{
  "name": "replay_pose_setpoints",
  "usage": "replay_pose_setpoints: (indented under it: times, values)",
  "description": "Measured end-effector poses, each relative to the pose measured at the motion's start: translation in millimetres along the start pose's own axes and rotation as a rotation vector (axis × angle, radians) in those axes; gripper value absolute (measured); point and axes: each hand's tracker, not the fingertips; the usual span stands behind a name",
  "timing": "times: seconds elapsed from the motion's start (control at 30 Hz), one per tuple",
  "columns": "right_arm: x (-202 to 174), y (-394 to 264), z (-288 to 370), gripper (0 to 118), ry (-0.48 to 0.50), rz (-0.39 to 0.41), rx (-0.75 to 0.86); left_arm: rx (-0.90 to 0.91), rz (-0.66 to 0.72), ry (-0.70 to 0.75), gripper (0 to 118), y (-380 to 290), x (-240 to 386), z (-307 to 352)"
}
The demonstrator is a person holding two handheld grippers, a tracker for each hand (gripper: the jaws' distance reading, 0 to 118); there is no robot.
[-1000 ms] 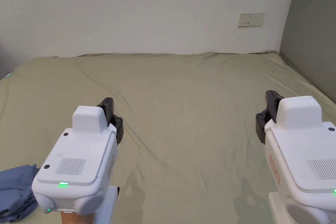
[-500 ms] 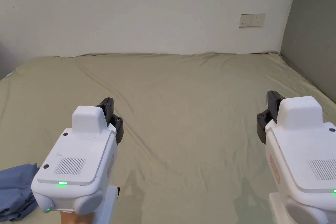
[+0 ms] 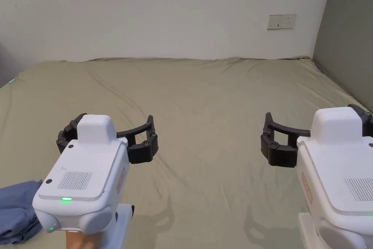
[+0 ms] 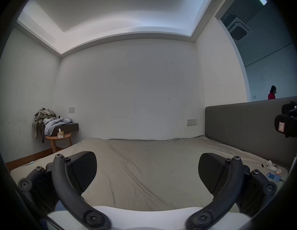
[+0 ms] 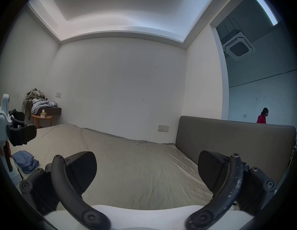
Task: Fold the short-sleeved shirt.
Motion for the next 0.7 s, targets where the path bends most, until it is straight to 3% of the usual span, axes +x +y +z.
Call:
replay_pose_setpoints:
  times: [0.7]
  values:
    - [2.4,-2.4,-3.7,118,0.016,-0.009,-0.002,0.013,-0.025,0.004,118,-0.5,2.5,0.6]
